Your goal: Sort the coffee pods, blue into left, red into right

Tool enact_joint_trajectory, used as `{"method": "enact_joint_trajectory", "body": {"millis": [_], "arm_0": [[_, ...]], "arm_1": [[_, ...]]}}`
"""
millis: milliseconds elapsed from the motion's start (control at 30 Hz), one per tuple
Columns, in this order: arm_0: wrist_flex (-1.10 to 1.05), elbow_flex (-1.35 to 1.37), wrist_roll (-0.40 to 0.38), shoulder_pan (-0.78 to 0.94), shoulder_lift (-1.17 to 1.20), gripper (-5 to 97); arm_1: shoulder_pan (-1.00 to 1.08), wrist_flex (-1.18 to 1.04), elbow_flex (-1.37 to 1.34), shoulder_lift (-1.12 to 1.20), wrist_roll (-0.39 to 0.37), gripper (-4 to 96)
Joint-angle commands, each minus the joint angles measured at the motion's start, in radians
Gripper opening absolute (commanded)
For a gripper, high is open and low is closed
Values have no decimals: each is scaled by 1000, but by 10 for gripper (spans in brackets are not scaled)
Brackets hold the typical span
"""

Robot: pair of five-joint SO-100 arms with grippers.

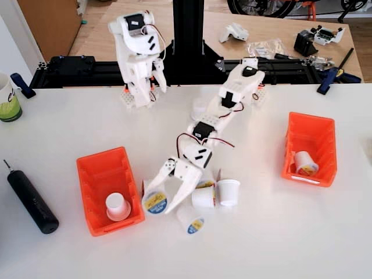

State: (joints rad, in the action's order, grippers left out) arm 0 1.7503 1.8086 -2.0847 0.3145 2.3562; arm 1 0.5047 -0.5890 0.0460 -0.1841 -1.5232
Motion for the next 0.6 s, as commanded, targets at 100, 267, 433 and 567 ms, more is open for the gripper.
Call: {"method": "enact_joint_trajectory", "body": {"millis": [100,267,433,567], "arm_0": [[-11,5,-12,8,20,235],[-12,23,-5,29,35,236],[-40,48,-3,31,38,238],[-100,86,9,31,38,231]], "arm_1": [[54,-18,135,-18,89,185],[127,17,169,-18,198,185],[179,161,155,25,249,182],[201,316,153,104,236,182]]}}
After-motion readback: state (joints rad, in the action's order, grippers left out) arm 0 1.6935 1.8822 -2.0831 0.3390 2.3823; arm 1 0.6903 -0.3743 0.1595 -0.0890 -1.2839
